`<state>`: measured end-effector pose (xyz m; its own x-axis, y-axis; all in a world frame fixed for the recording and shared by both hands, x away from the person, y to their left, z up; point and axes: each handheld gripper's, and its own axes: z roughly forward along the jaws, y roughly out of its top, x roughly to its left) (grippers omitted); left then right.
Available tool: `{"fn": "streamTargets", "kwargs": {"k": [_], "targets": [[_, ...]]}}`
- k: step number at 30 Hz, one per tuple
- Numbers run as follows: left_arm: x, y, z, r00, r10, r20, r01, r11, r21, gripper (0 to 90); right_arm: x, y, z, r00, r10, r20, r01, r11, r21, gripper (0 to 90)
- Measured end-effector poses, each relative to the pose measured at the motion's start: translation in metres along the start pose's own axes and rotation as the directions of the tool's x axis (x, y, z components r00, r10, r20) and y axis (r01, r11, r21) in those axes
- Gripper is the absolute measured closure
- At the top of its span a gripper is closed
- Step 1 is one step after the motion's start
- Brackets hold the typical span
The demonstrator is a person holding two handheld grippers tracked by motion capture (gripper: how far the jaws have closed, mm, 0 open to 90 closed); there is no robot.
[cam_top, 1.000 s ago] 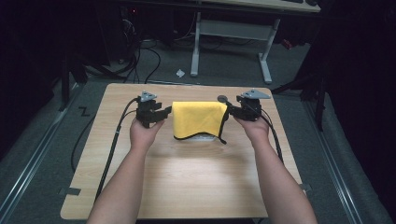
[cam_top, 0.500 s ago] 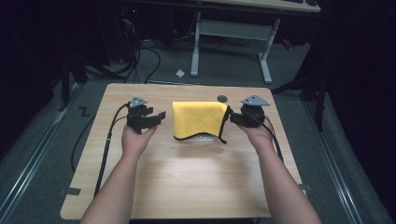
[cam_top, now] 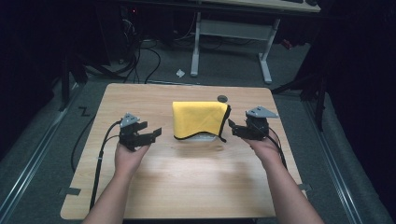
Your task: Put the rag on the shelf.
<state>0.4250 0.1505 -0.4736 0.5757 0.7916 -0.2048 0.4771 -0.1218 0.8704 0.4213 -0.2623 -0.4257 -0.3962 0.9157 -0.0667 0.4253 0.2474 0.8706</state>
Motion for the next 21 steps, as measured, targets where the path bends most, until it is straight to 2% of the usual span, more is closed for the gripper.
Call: {"fn": "streamTargets", "kwargs": {"k": [1,4,5,9,13,15,17,18,20,21], "targets": [[-0.002,-0.006,-0.004,0.9999,0.011,0.003,-0.011,0.9999,0.012,27.6,0.001,-0.002,-0.003,0.9999,-0.003,-0.01,0.004,0.999,0.037,21.1],[-0.008,-0.026,-0.016,0.9997,0.003,0.026,-0.003,0.9995,0.03,27.4,0.005,-0.019,-0.013,0.999,0.002,-0.044,-0.002,1.0,0.003,21.0],[-0.011,-0.034,-0.022,0.9992,-0.007,0.04,0.006,0.9994,0.034,27.4,0.006,-0.024,-0.017,0.9984,0.011,-0.056,-0.01,1.0,0.023,21.0],[-0.021,-0.062,-0.039,0.9983,0.01,0.058,-0.014,0.9971,0.075,26.1,0.016,-0.052,-0.03,0.995,0.024,-0.097,-0.019,0.999,0.051,21.1],[-0.03,-0.088,-0.056,0.9973,0.0,0.073,-0.007,0.996,0.089,25.8,0.03,-0.086,-0.041,0.9873,0.065,-0.145,-0.057,0.996,0.063,22.9],[-0.036,-0.101,-0.062,0.9964,-0.001,0.085,-0.006,0.9965,0.084,26.0,0.039,-0.103,-0.046,0.9863,0.063,-0.153,-0.051,0.995,0.082,22.9],[-0.041,-0.104,-0.062,0.9912,-0.023,0.13,0.009,0.9944,0.105,25.3,0.046,-0.121,-0.05,0.9888,0.075,-0.129,-0.065,0.995,0.078,24.1],[-0.043,-0.104,-0.062,0.9902,-0.011,0.139,-0.004,0.9943,0.107,24.0,0.05,-0.126,-0.052,0.9893,0.056,-0.135,-0.045,0.995,0.088,23.9],[-0.045,-0.103,-0.06,0.9919,0.019,0.125,-0.032,0.994,0.104,23.5,0.057,-0.128,-0.054,0.9928,0.0,-0.12,0.011,0.996,0.089,22.3],[-0.045,-0.102,-0.059,0.9921,0.027,0.123,-0.04,0.9933,0.108,23.5,0.058,-0.129,-0.053,0.9927,0.007,-0.12,0.003,0.996,0.084,22.2]]}}
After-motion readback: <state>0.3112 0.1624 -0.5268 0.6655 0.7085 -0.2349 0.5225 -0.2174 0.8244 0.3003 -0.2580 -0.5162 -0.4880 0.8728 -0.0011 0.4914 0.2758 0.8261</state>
